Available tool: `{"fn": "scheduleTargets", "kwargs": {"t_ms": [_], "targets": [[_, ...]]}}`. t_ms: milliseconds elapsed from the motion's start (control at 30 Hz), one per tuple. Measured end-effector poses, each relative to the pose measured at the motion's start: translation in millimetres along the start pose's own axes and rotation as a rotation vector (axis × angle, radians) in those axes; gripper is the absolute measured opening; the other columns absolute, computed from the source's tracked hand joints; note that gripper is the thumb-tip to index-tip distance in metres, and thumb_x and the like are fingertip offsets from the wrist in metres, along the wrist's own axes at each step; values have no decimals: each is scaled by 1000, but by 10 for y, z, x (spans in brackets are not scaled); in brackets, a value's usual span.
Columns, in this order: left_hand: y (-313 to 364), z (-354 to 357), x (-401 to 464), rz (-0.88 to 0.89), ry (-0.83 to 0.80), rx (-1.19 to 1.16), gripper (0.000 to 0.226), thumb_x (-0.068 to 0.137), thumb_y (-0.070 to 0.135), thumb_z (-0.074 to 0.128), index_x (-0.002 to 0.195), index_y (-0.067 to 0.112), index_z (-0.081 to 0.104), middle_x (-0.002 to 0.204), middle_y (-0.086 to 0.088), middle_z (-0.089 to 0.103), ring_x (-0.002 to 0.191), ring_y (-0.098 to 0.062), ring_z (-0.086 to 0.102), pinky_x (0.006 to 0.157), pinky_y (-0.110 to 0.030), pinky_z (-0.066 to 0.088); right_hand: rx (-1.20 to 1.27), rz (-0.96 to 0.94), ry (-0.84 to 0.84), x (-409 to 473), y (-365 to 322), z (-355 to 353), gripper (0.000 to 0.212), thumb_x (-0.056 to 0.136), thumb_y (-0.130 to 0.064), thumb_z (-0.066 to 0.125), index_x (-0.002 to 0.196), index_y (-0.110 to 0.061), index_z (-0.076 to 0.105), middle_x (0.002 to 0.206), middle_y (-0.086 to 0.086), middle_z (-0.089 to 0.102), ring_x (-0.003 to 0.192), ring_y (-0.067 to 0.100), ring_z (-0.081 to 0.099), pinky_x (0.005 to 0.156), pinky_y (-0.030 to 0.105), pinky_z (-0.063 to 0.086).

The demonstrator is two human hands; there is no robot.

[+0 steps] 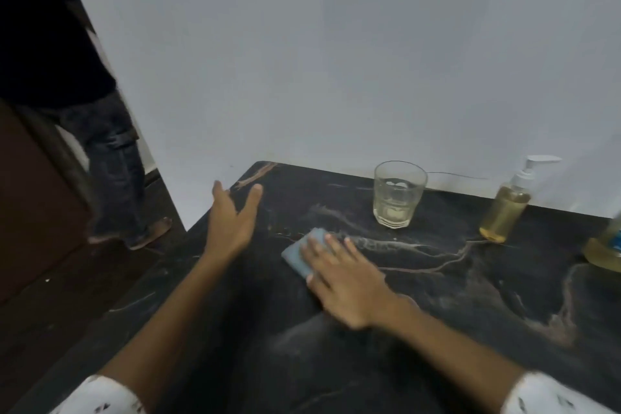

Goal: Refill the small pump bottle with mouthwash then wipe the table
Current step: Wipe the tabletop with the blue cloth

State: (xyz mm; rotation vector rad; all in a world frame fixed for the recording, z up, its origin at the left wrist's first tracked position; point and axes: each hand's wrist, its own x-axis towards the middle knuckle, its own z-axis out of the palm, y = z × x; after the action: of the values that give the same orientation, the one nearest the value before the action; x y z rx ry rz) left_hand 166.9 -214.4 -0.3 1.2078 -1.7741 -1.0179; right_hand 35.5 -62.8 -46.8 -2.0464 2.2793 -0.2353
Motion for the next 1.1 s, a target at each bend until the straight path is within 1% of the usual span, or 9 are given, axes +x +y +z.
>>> {"fn": "scheduleTargets", "kwargs": {"t_ms": [100, 267, 433, 600, 667, 733, 933, 1000, 1100], "targets": [[-228, -266, 54, -47, 49, -4, 83, 92, 52, 47, 151, 11, 4, 153, -12, 29, 138, -28, 33, 112, -43, 30, 3, 229, 11, 821, 186, -25, 55, 102, -37, 17, 152, -15, 9, 159, 5, 3, 146, 26, -3, 117, 41, -5], [-382, -311, 121, 2, 21, -14, 81, 91, 57, 42, 151, 17, 5, 150, -8, 35, 134, -25, 38, 103, -35, 31, 94, 493, -20, 1906, 135, -53, 58, 102, -34, 16, 151, -9, 2, 159, 11, -6, 145, 32, -8, 117, 44, -7], [-323, -183, 232, 43, 17, -42, 77, 92, 54, 42, 150, 16, 10, 146, -5, 42, 127, -17, 44, 103, -31, 34, 34, 40, -79, 2085, -457, 19, 54, 103, -33, 18, 152, -13, 8, 159, 9, 5, 146, 26, 1, 118, 42, 1], [-338, -161, 285, 82, 95, -27, 70, 91, 55, 40, 148, 20, 20, 143, -3, 47, 123, -12, 45, 94, -27, 32, 89, -419, -52, 1105, -640, 107, 51, 102, -38, 20, 151, -23, 18, 159, -2, 11, 146, 16, -1, 118, 36, -4], [-371, -167, 293, 61, 85, -32, 68, 92, 55, 39, 148, 20, 21, 140, -2, 49, 123, -13, 46, 93, -27, 31, 96, -412, -37, 753, -449, 131, 55, 99, -44, 19, 151, -25, 17, 158, -4, 11, 145, 12, 1, 113, 29, -7], [-388, -162, 283, 28, 64, -39, 65, 94, 53, 38, 148, 20, 20, 138, -2, 50, 124, -16, 47, 93, -26, 29, 34, -210, 27, 701, -194, 115, 58, 97, -47, 18, 151, -27, 14, 158, -6, 12, 145, 12, 6, 113, 29, -3], [-299, -278, 102, -7, 30, -23, 64, 96, 53, 35, 148, 20, 19, 137, -2, 51, 124, -19, 46, 94, -28, 29, 2, 299, -35, 1694, 197, -70, 54, 102, -37, 15, 152, -18, 10, 160, 0, 3, 146, 23, 0, 117, 47, 1], [-237, -363, 37, -8, 50, -27, 63, 96, 53, 35, 147, 19, 21, 136, -4, 51, 121, -16, 47, 93, -27, 29, -20, 235, -62, 1782, -14, -10, 53, 102, -36, 14, 152, -18, 9, 160, 1, 3, 146, 25, 1, 117, 48, 2], [-139, -515, -23, -3, 85, -52, 60, 97, 48, 36, 147, 16, 23, 140, -5, 48, 111, -8, 42, 91, -24, 28, -32, -115, -53, 1336, -539, 122, 48, 103, -33, 22, 149, -21, 23, 157, 2, 19, 143, 25, 14, 115, 49, 15]]}}
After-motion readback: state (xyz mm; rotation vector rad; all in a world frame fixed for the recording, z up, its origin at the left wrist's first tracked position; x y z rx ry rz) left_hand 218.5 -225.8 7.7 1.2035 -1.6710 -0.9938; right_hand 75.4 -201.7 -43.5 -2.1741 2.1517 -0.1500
